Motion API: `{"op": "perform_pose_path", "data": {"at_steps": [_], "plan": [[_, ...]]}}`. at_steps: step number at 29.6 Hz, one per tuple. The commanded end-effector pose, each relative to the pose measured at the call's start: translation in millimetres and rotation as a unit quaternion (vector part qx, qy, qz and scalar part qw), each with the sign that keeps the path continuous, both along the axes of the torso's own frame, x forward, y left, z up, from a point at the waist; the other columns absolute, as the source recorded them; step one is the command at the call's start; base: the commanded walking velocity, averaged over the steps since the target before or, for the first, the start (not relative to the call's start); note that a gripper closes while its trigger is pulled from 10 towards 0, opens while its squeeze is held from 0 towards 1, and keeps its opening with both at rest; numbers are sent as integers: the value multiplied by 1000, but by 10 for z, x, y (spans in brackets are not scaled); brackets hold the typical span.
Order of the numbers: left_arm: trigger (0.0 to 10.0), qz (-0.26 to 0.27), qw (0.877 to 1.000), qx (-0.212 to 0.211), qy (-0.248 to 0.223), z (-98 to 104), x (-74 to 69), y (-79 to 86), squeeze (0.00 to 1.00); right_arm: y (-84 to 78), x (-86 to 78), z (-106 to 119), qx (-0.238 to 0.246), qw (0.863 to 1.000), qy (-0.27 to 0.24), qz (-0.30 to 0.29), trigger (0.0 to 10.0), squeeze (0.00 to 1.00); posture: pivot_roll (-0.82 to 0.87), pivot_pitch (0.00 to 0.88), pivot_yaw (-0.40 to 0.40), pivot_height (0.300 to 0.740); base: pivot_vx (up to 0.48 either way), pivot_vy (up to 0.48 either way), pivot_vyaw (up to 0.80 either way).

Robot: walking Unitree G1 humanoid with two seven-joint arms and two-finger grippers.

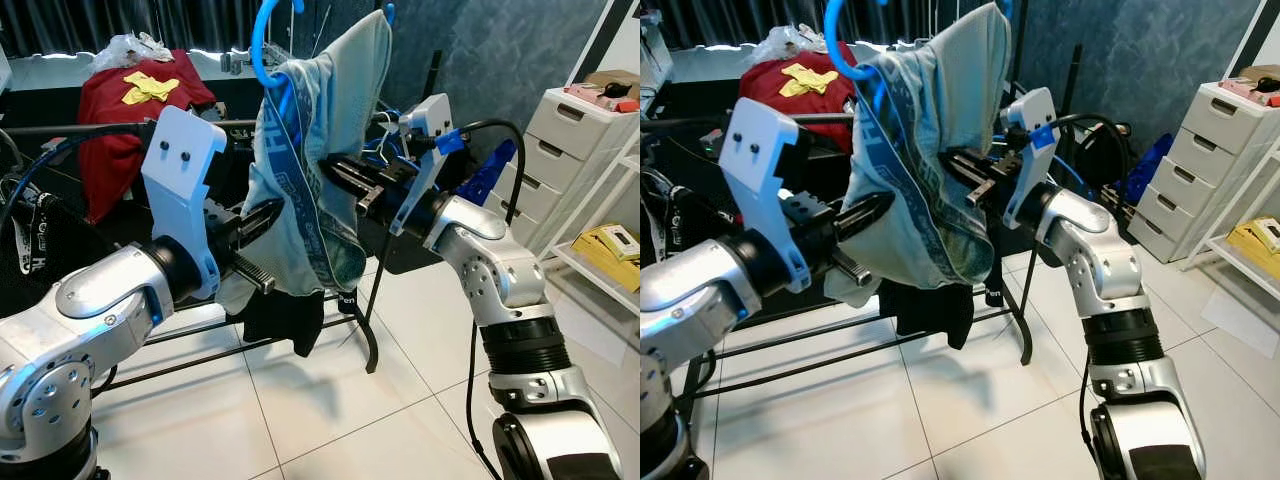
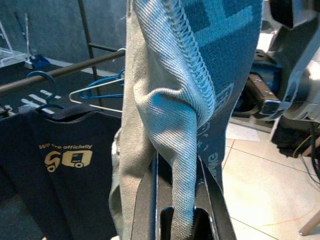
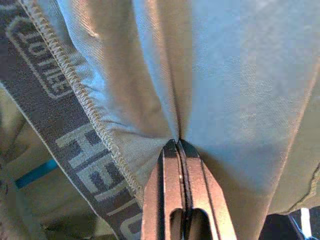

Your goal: Hang hanger

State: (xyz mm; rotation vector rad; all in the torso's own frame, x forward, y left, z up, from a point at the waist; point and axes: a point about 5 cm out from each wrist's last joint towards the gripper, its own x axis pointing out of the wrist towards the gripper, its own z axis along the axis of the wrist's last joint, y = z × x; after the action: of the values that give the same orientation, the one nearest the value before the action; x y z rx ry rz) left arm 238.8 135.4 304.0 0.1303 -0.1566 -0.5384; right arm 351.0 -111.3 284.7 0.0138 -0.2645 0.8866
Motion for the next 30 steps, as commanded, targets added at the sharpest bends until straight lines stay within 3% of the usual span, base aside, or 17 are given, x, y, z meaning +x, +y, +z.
{"op": "perform_pose_path", "data": {"at_steps": [1, 3, 5, 7, 10, 15, 16, 17, 18, 19, 25, 29, 30], "plan": [[10000, 44, 998, 49, 0, -79, 29, 161, 0, -81, 23, 125, 43, 999, -3, -8, 0, 0, 22, 0, -89, 740, 0, 0, 0], [10000, 62, 996, 64, -1, -105, 41, 236, 0, -100, 25, 155, 58, 998, -1, -6, 0, 0, 22, 0, -89, 740, 0, 0, 0], [10000, 107, 989, 102, 2, -176, 56, 473, 0, -175, 39, 250, 94, 996, 0, -5, 0, 0, 20, 0, -89, 740, 0, 0, 0], [10000, 123, 984, 129, 1, -201, 44, 582, 0, -217, 48, 305, 112, 994, 0, -6, 0, 0, 19, 0, -89, 740, 0, 0, 0], [10000, 151, 979, 138, 6, -207, 27, 756, 0, -319, 70, 401, 137, 990, -4, -14, 0, 0, 13, 0, -88, 740, 0, 0, 0], [10000, 163, 976, 142, 5, -196, 25, 811, 0, -354, 81, 429, 143, 990, -5, -18, 0, 0, 13, 0, -88, 740, 0, 0, 0], [10000, 158, 980, 119, 0, -160, 29, 784, 0, -321, 78, 344, 113, 993, 6, -14, 0, 0, 9, 0, -90, 740, 0, 0, 0], [10000, 158, 980, 119, 0, -160, 29, 784, 0, -321, 78, 344, 113, 993, 6, -14, 0, 0, 9, 0, -90, 740, 0, 0, 0], [10000, 145, 985, 92, -7, -127, 37, 720, 0, -259, 58, 225, 78, 997, 21, -1, 7294, 290, 7, 0, -91, 740, 0, 0, 0], [10000, 126, 990, 64, -11, -106, 46, 615, 0, -179, 11, 122, 57, 998, 35, 24, 10000, 1000, 8, 0, -92, 740, 0, 0, 0], [10000, 89, 996, 27, -17, -90, 63, 414, 0, -54, -85, 37, 40, 996, 42, 71, 10000, 1000, 9, 0, -92, 740, 0, 0, 0], [10000, 82, 996, 11, -20, -77, 80, 365, 0, -31, -106, 28, 34, 995, 39, 83, 10000, 1000, 10, 0, -94, 740, 0, 0, 0], [10000, 76, 997, -10, -23, -49, 98, 317, 0, -11, -118, 3, 19, 996, 33, 87, 10000, 1000, 9, 0, -93, 740, 0, 0, 0]]}}
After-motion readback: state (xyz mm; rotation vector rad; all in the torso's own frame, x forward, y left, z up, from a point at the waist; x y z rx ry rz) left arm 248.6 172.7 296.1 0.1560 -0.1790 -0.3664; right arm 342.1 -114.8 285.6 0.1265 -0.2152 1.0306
